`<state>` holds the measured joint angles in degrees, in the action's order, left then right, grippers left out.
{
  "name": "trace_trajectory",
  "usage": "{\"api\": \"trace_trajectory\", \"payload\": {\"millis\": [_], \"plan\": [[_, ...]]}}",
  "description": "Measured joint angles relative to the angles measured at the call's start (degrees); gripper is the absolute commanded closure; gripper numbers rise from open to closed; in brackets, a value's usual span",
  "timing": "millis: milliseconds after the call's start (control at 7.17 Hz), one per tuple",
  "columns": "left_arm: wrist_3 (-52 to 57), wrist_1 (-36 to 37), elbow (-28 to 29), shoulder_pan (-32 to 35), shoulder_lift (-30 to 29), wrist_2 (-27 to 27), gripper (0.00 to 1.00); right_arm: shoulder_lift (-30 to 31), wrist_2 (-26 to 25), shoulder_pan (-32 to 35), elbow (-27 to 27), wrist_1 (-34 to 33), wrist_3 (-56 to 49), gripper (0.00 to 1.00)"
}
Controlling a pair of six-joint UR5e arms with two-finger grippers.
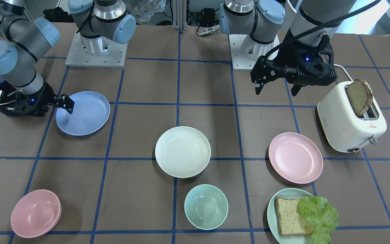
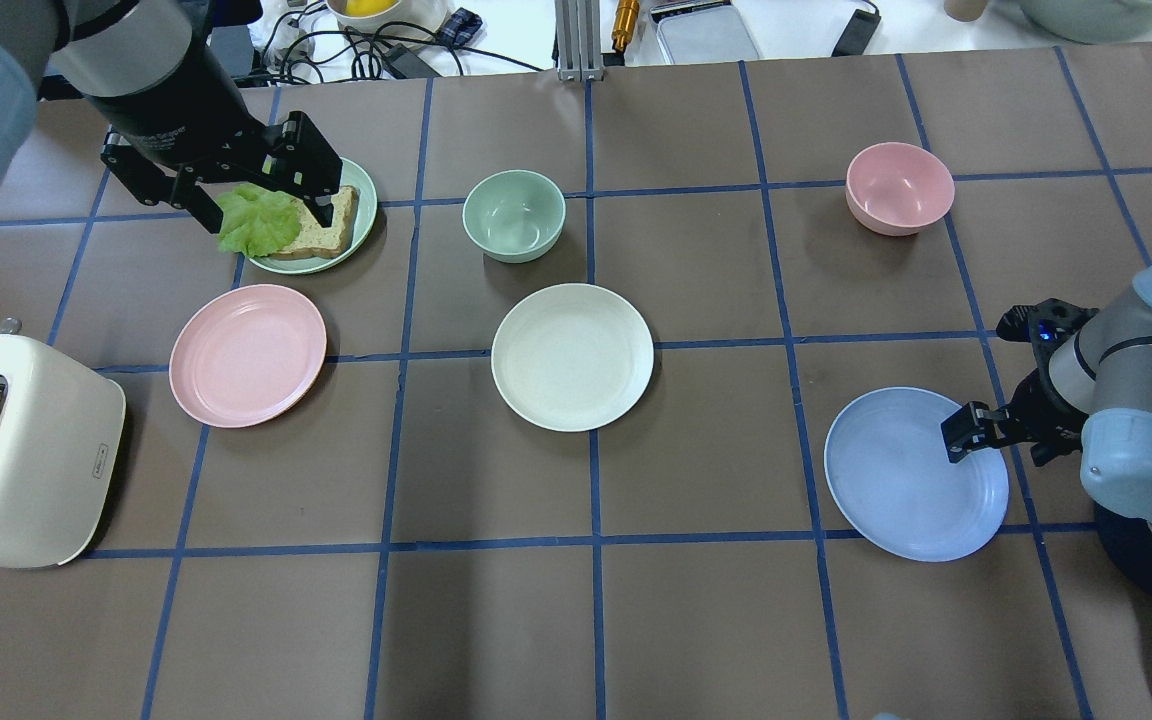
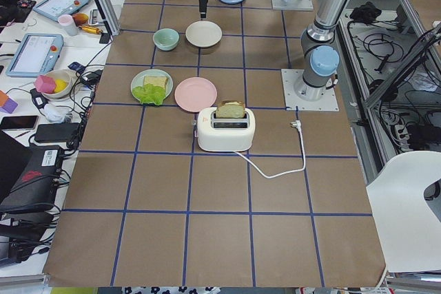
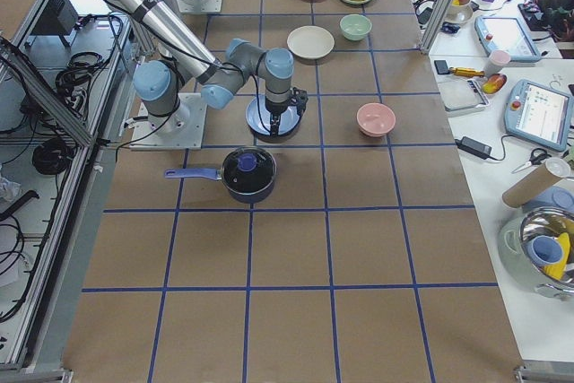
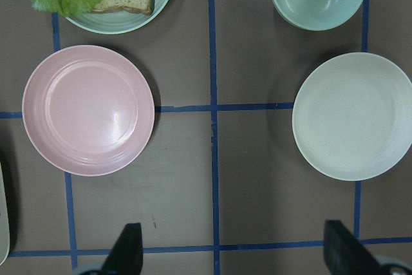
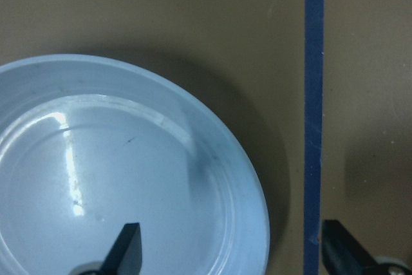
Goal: Stack three plates with pink and blue
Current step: 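Lower the right gripper to the light blue plate's rim and grip it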
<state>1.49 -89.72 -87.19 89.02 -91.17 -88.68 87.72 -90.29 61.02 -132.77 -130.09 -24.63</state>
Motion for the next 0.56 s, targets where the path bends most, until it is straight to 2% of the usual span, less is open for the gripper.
{"api": "trace_trajectory", "payload": {"millis": [419,558], "plan": [[0.00,-0.07,0.00,0.00,0.02,0.00,0.00,-0.90,0.21,-1.92,-0.14,0.00,0.00,0.20],[0.00,-0.09,0.00,0.01,0.05,0.00,0.00,-1.21,0.40,-2.83,-0.23,0.08,-0.04,0.34]]}}
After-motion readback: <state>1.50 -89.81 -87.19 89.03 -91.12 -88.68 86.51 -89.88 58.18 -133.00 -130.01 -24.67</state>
